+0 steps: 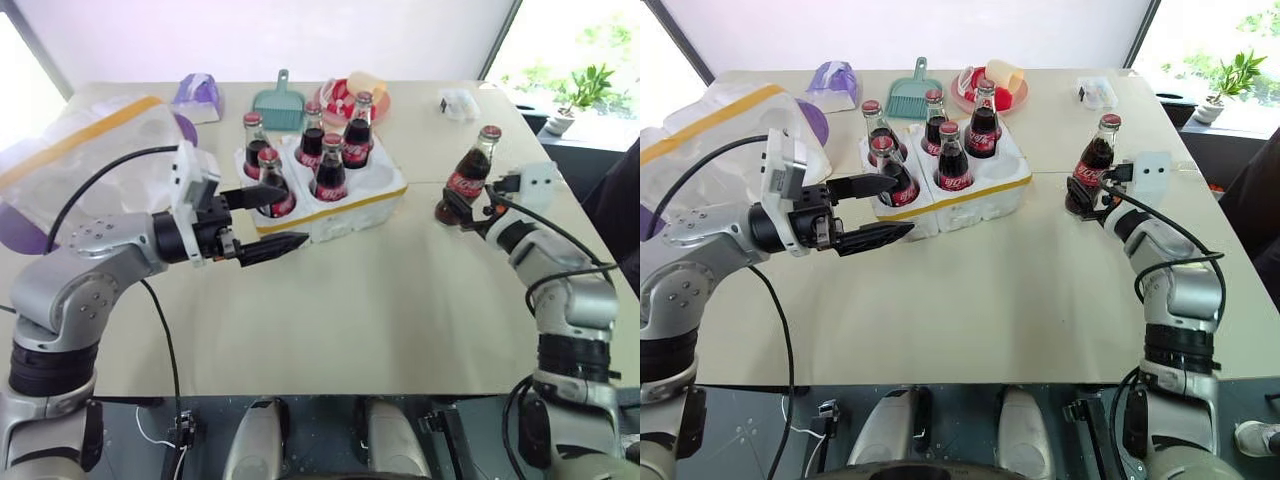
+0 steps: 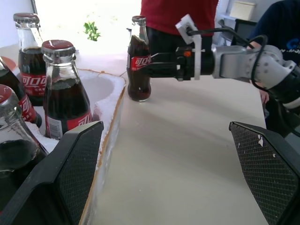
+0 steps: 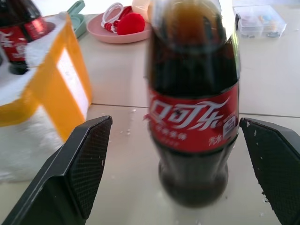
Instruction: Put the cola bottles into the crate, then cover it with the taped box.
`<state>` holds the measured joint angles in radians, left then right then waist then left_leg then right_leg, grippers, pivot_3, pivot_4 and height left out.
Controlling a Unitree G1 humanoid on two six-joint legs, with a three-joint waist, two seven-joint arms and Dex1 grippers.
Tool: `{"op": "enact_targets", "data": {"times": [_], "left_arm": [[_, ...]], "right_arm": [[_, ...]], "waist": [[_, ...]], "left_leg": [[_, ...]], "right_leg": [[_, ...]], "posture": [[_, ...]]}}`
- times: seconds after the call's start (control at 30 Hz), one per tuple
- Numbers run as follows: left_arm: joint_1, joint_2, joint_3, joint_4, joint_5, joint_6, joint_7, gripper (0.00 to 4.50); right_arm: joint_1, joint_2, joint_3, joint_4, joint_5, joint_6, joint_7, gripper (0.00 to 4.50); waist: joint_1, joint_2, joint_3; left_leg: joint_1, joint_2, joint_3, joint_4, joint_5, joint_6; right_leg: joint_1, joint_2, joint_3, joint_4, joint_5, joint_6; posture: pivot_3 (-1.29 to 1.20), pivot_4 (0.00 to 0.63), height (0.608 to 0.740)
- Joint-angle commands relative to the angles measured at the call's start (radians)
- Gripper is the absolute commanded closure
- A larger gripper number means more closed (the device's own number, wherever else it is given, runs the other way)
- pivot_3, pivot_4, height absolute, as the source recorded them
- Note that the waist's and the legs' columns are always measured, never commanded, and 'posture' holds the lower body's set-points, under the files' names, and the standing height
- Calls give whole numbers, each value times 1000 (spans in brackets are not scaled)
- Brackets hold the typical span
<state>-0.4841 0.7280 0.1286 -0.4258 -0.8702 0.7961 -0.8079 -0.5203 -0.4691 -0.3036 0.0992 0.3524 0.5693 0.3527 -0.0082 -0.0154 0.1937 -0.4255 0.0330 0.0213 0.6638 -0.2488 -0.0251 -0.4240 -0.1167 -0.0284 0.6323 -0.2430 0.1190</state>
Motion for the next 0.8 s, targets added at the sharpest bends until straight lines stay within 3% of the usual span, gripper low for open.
{"op": "enact_targets", "data": {"times": [0.03, 0.23, 0.37, 0.6, 0.8], "left_arm": [[4, 10, 22, -33, -6, -12, -2, 0], [6, 9, 30, -39, -11, -10, 9, 0], [5, 10, 34, -39, -13, -9, 14, 0], [16, 19, 46, -44, -17, -5, 22, 0], [21, 19, 50, -52, -20, -6, 34, 0]], "right_arm": [[-66, -21, 5, 100, -30, -95, 20, 45], [-156, -16, 23, 266, -55, -187, 40, 45], [-171, -8, 29, 247, -44, -232, 73, 1753], [-327, 75, -34, 97, 182, -207, 158, 1698], [-418, 119, 59, 106, 180, -170, 190, 1698]], "waist": [[-3, 0, 0], [-6, 0, 0], [-4, 0, 0], [-16, 6, 4], [-2, 5, 3]], "left_leg": [[0, 0, 0, 0, 0, 0], [0, 0, 0, 0, 0, 0], [0, 0, 0, 0, 0, 0], [0, 0, 1, -1, 0, 0], [-1, 0, 0, -1, 0, 0]], "right_leg": [[0, 0, 0, 0, 0, 0], [0, 0, 0, 0, 0, 0], [0, 0, 0, 0, 0, 0], [-2, 0, 1, 0, 0, 0], [-2, 0, 0, 0, 0, 0]], "posture": [[0, 150, 736], [0, 150, 736], [0, 150, 736], [0, 150, 736], [0, 150, 736]]}}
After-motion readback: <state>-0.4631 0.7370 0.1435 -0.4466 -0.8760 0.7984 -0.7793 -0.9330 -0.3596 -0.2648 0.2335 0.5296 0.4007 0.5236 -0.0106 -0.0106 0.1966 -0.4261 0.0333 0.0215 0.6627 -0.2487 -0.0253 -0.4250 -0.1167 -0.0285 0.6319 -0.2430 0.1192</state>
